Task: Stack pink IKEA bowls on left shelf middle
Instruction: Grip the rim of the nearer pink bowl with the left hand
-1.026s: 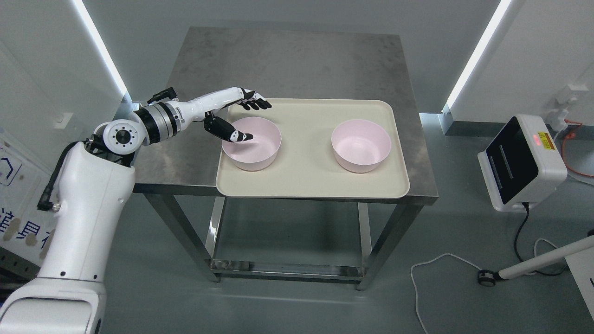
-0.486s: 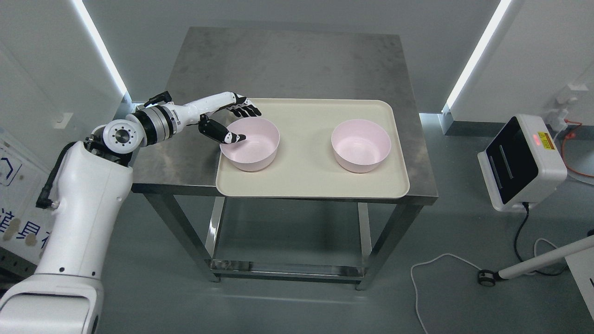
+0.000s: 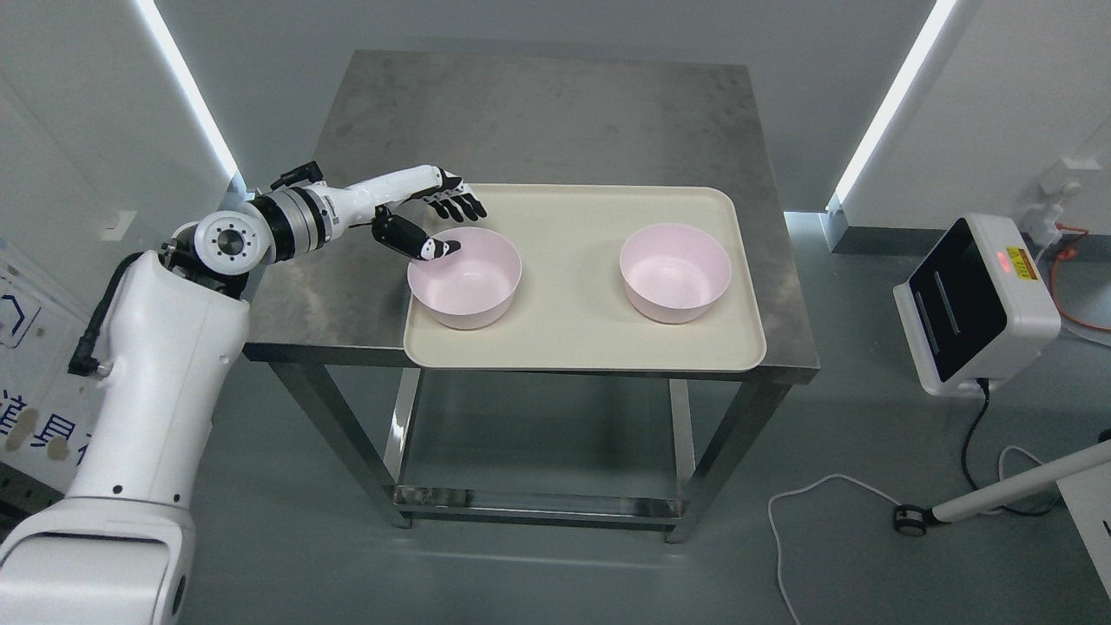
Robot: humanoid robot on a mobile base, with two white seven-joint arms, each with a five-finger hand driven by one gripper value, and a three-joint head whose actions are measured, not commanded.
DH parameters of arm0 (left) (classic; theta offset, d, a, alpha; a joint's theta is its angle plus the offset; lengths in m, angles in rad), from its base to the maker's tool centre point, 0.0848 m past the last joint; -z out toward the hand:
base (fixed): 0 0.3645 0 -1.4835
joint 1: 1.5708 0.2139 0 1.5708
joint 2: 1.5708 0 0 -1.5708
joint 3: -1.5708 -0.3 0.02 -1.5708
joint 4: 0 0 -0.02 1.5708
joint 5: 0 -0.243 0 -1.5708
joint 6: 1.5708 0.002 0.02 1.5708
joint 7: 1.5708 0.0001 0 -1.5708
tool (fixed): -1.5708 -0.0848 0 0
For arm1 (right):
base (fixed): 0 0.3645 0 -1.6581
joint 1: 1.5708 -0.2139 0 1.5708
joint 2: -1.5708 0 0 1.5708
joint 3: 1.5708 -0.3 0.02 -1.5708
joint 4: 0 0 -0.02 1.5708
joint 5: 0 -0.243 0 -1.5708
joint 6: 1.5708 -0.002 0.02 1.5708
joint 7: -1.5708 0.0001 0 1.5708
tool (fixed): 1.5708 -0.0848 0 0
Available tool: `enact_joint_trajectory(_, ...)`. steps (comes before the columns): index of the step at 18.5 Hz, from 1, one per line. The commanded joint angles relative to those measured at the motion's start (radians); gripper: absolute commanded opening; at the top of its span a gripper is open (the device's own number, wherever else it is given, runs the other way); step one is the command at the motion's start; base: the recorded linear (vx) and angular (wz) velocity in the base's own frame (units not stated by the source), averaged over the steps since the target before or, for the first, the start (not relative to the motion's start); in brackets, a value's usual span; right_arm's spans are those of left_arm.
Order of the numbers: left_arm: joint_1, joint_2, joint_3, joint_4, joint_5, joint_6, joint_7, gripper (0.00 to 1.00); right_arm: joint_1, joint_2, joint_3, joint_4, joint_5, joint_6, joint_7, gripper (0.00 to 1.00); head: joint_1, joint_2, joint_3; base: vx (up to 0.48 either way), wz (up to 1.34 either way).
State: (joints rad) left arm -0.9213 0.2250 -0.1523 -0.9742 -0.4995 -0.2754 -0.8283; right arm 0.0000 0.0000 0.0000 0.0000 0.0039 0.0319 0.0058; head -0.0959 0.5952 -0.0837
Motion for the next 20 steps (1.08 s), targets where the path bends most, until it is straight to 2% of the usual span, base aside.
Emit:
enact_joint_trajectory(1,-0.005,0.007,0.002,0.015,0.002,-0.04,-0.028,0.4,0.029,-0.017,-0.012,-0.034,-0.004,0.002,0.0,1.0,0.0,0.0,0.0,0.0,0.0)
enact_joint_trajectory(5,-0.002,0.042,0.036,0.005,0.006,-0.08,-0.075,0.4,0.029,-0.017,-0.011,-0.034,-0.004,0.002,0.0,1.0,0.0,0.0,0.0,0.0,0.0)
enact_joint_trajectory(9,-0.004,0.045,0.057,-0.009,0.004,-0.088,-0.107,0.38,0.029,-0.017,-0.011,-0.034,-0.004,0.002,0.0,1.0,0.0,0.0,0.0,0.0,0.0)
enact_joint_trajectory(14,-0.001,0.042,0.047,-0.009,0.003,-0.09,-0.107,0.27,0.029,-0.017,-0.011,-0.034,-0.004,0.003,0.0,1.0,0.0,0.0,0.0,0.0,0.0)
enact_joint_trajectory(17,0.002,0.039,0.042,-0.009,0.004,-0.111,-0.107,0.12,0.029,-0.017,-0.012,-0.034,-0.004,0.002,0.0,1.0,0.0,0.0,0.0,0.0,0.0)
enact_joint_trajectory(20,0.009,0.033,0.042,-0.009,0.004,-0.142,-0.109,0.08,0.029,-0.017,-0.012,-0.034,-0.004,0.003,0.0,1.0,0.0,0.0,0.0,0.0,0.0)
